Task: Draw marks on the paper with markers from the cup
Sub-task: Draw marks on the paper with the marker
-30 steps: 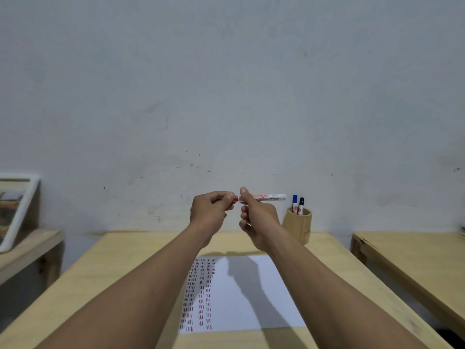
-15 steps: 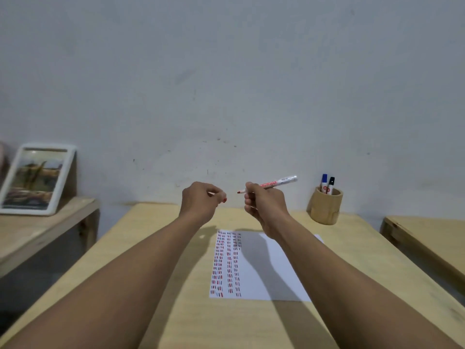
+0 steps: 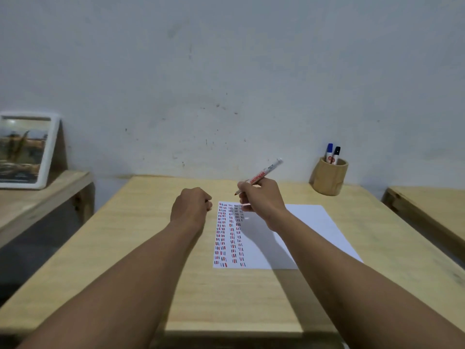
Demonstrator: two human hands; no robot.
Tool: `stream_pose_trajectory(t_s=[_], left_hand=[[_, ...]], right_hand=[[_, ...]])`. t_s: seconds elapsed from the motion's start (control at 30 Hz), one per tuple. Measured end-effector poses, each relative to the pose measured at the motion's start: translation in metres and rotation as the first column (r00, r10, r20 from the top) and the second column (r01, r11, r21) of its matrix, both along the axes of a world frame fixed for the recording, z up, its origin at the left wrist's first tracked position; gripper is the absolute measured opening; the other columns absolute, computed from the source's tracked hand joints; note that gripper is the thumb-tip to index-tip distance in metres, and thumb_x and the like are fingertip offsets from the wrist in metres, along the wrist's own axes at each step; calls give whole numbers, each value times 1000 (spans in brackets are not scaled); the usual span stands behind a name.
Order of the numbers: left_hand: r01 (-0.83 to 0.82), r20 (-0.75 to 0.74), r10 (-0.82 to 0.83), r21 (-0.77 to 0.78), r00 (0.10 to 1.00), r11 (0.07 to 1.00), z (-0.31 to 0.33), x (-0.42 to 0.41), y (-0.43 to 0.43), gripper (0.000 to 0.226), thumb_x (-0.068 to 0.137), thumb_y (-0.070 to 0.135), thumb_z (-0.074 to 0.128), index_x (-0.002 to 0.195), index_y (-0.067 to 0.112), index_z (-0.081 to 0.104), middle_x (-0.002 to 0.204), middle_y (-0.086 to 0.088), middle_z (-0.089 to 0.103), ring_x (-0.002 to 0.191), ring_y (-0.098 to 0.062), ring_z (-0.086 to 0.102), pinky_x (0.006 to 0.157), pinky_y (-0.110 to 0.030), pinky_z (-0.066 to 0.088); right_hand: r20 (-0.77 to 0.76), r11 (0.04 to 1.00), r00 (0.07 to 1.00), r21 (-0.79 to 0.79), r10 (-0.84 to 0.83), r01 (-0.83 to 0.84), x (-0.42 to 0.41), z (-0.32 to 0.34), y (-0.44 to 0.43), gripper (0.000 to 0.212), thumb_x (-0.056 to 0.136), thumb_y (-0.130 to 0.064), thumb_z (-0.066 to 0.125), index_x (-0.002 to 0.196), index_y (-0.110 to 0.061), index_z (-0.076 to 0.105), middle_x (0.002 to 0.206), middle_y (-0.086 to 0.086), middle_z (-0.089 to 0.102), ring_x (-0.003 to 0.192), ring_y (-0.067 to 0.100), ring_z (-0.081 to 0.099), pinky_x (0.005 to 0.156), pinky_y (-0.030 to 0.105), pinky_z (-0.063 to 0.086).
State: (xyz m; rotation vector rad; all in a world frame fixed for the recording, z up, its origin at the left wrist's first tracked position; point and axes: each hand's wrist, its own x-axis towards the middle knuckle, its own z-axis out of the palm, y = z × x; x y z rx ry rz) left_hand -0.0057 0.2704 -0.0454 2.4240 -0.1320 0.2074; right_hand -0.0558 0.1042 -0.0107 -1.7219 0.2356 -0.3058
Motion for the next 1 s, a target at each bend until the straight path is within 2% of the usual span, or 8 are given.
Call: stream_pose_trajectory(t_s=[0.13,0.27,0.37,0.43,0.6,0.7,0.8,1.0], left_hand=[[-20,57,14,97,998,995,1,-14,2,46,97,27,58,143,21,54,117,-6,73,111,-30,65,86,-34,49],[-37,73,17,288,997,957,-17,-33,6,47,102,34,42,144,13,44,118,-10,69,115,-34,60,86,-40,46],[29,-41,-14,399,999,916,-28,-38,9,52,104,38,29,147,14,42,146,-11,52,143,-33,36,115,-51,28],[82,-97,-43,435,994,897,-28,-39,9,57,104,41,24,154,16,33,161,-11,32,153,-32,17,122,-53,12],[110,-98,-73,463,993,879,-29,-40,10,60,104,43,21,159,16,24,166,-12,19,155,-32,9,123,-54,7],[107,-92,-73,468,993,877,-30,-39,11,61,104,44,20,159,16,24,167,-13,18,155,-33,9,123,-54,7],[109,-87,-77,470,993,876,-32,-38,12,62,104,45,19,159,16,24,167,-13,18,155,-33,9,123,-54,7],[107,-92,-71,477,993,872,-33,-38,12,62,104,46,19,159,17,24,167,-13,18,155,-32,8,124,-53,6]], right_hand=[[-29,975,999,-221,-42,34,-2,-13,-3,21,88,-22,69,94,-2,72,78,9,75,61,19,71,58,36,62],[-42,925,994,-370,-106,83,-11,-21,-8,32,76,-31,68,86,0,69,78,14,75,77,34,73,68,52,62],[-50,931,992,-353,-116,91,-14,-32,-9,32,77,-34,67,85,-3,67,78,12,75,76,32,72,71,52,61],[-52,934,989,-338,-137,112,-17,-37,-8,29,82,-32,66,84,-4,66,79,11,75,78,30,72,70,44,58],[-40,923,985,-357,-165,140,-19,-43,-8,31,85,-25,64,81,6,65,77,13,75,67,25,64,54,30,42],[-39,912,987,-389,-155,128,-19,-45,-9,24,84,-23,64,68,-6,58,64,5,63,60,19,52,50,29,36],[-33,907,988,-402,-151,125,-16,-46,-11,26,85,-24,64,65,-11,52,61,1,58,59,18,50,49,28,34],[-39,909,989,-400,-142,115,-13,-49,-11,25,86,-25,64,69,-7,60,67,5,69,61,18,58,50,27,37]])
